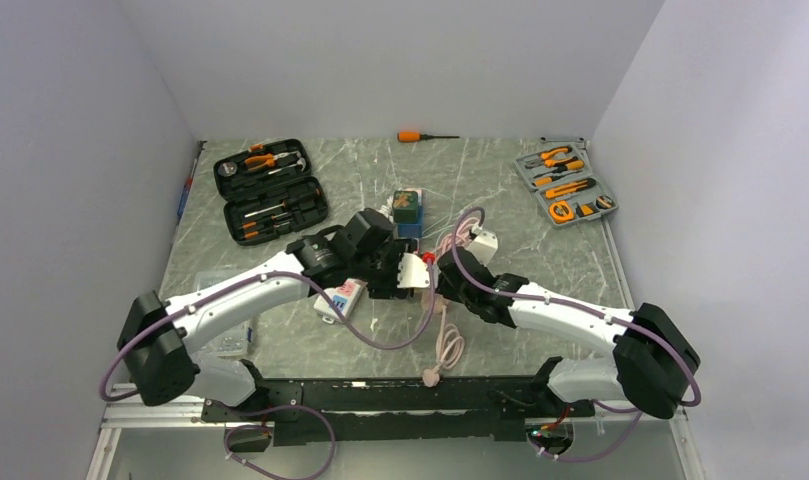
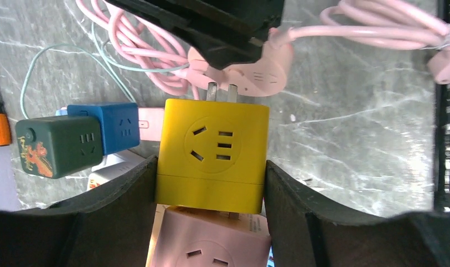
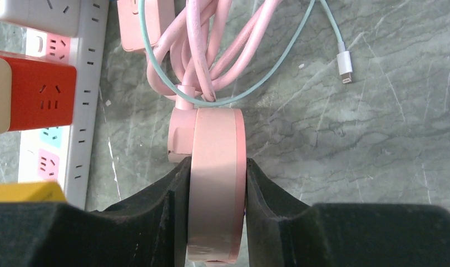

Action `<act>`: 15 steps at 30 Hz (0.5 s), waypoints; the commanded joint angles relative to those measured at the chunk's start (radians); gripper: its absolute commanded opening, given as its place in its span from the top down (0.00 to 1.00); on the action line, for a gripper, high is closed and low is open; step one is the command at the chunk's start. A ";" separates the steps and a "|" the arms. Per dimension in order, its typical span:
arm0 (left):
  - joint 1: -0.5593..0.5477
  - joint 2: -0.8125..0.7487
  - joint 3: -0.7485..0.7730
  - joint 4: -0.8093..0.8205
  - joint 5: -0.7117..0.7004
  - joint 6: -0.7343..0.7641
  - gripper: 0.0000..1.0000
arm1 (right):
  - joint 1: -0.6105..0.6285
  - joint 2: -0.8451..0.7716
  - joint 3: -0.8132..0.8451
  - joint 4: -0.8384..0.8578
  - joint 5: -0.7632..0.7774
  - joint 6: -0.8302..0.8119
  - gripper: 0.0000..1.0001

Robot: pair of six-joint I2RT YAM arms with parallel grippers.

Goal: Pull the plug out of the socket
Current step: Remove the plug from the socket, then place the plug at the center of the board.

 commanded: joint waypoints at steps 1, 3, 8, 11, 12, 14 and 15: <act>-0.031 -0.069 -0.049 0.026 0.006 -0.083 1.00 | -0.016 0.006 -0.047 -0.219 0.104 -0.051 1.00; -0.042 -0.078 -0.078 0.019 0.005 -0.092 1.00 | -0.038 -0.020 -0.045 -0.223 0.105 -0.068 1.00; -0.063 -0.047 -0.124 0.012 -0.017 -0.138 1.00 | -0.102 -0.118 -0.069 -0.220 0.072 -0.106 1.00; -0.063 0.034 -0.070 -0.067 -0.046 -0.201 1.00 | -0.123 -0.177 -0.107 -0.212 0.029 -0.095 1.00; -0.063 0.059 -0.058 -0.090 -0.048 -0.223 1.00 | -0.123 -0.192 -0.121 -0.204 0.011 -0.089 1.00; -0.068 0.098 -0.048 -0.106 -0.046 -0.252 1.00 | -0.125 -0.220 -0.144 -0.197 -0.013 -0.069 1.00; -0.073 0.105 -0.054 -0.096 -0.052 -0.257 1.00 | -0.126 -0.229 -0.155 -0.195 -0.021 -0.059 1.00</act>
